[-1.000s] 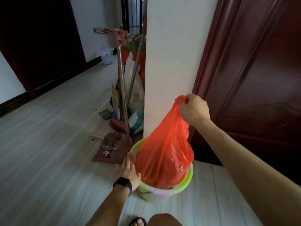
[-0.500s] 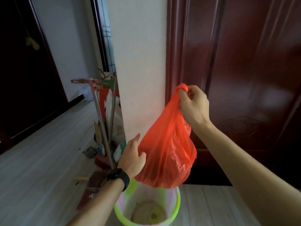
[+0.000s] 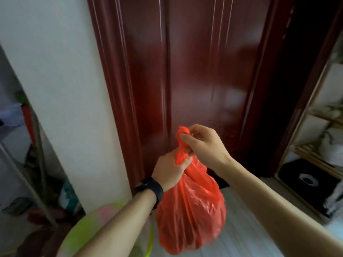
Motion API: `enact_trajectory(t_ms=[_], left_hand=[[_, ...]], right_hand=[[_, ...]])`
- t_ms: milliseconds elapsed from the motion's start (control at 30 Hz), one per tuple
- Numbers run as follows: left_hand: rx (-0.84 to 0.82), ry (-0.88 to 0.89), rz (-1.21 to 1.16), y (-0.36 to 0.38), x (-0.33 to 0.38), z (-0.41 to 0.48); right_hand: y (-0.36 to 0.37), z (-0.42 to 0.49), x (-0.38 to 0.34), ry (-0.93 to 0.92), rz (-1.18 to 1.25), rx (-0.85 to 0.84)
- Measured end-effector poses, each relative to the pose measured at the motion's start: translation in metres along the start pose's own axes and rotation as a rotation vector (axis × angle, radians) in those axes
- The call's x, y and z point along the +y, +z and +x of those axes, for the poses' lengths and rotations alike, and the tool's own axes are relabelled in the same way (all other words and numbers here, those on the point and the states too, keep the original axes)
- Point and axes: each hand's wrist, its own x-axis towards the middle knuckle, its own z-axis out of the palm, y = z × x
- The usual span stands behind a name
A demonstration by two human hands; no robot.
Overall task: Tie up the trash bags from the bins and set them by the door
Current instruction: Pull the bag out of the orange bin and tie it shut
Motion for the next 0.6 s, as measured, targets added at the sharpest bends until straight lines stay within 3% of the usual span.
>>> enact_trajectory(t_ms=[67, 200, 267, 367, 433, 500, 600], left_hand=[[-0.086, -0.039, -0.022, 0.032, -0.025, -0.004], [-0.212, -0.224, -0.160, 0.087, -0.081, -0.020], [-0.304, -0.317, -0.234, 0.109, -0.101, -0.028], [-0.417, -0.356, -0.265, 0.134, -0.128, -0.032], [-0.422, -0.379, -0.339, 0.146, -0.143, -0.027], [-0.396, -0.391, -0.411, 0.154, -0.149, -0.019], [-0.361, -0.401, -0.465, 0.157, -0.153, -0.008]], right_hand=[[-0.007, -0.007, 0.037, 0.085, -0.009, -0.054], [-0.022, -0.028, 0.118, 0.294, 0.201, -0.054], [-0.021, -0.043, 0.163, 0.394, 0.133, -0.075], [-0.004, -0.071, 0.226, 0.514, -0.122, -0.395], [0.009, -0.084, 0.259, 0.531, -0.227, -0.511], [0.022, -0.090, 0.278, 0.517, -0.257, -0.455], [0.042, -0.095, 0.297, 0.260, -0.337, -0.223]])
